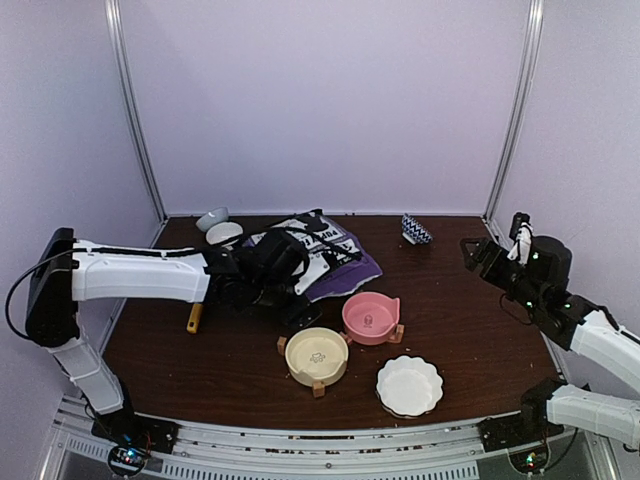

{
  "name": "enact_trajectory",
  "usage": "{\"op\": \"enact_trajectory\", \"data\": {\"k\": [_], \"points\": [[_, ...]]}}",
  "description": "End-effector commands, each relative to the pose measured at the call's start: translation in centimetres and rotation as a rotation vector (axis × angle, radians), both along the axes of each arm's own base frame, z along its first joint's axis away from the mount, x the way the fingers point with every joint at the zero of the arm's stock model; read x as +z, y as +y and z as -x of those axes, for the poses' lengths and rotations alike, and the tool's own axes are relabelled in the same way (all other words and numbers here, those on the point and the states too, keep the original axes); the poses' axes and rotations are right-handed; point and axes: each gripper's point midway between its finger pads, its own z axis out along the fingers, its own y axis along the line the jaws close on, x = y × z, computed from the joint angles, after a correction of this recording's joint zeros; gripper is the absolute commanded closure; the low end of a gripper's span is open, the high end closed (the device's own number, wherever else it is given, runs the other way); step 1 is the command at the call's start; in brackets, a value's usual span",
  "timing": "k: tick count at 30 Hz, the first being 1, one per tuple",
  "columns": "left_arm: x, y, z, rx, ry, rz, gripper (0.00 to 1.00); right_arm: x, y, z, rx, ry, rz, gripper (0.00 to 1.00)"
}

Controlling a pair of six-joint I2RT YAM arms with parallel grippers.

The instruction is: Serve the pet food

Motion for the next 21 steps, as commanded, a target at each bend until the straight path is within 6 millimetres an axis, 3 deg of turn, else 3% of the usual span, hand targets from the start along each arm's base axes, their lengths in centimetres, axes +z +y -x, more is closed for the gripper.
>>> {"op": "enact_trajectory", "data": {"k": [1, 5, 11, 13, 18, 21], "points": [[-0.5, 0.2, -2.3, 0.050, -0.081, -0.099, 0.04, 0.4, 0.5, -0.1, 0.016, -0.029, -0.017, 0.00], [-1.4, 0.5, -3.0, 0.071, -0.098, -0.147, 0.15, 0.3, 0.7, -0.1, 0.025, -0.023, -0.005, 0.00], [-2.4, 1.4, -4.0, 0.115, -0.146, -0.227, 0.46, 0.0, 1.3, -0.2, 0.050, -0.012, 0.006, 0.00], [-2.4, 1.7, -4.4, 0.130, -0.163, -0.245, 0.63, 0.0, 1.6, -0.3, 0.062, -0.011, 0.017, 0.00], [-0.8, 2.3, -5.5, 0.193, -0.205, -0.226, 1.00, 0.2, 3.4, -0.4, 0.111, 0.003, 0.052, 0.00], [1.5, 3.3, -6.9, 0.259, -0.184, -0.146, 1.00, 0.4, 4.7, -0.6, 0.136, 0.022, 0.076, 0.00]]}}
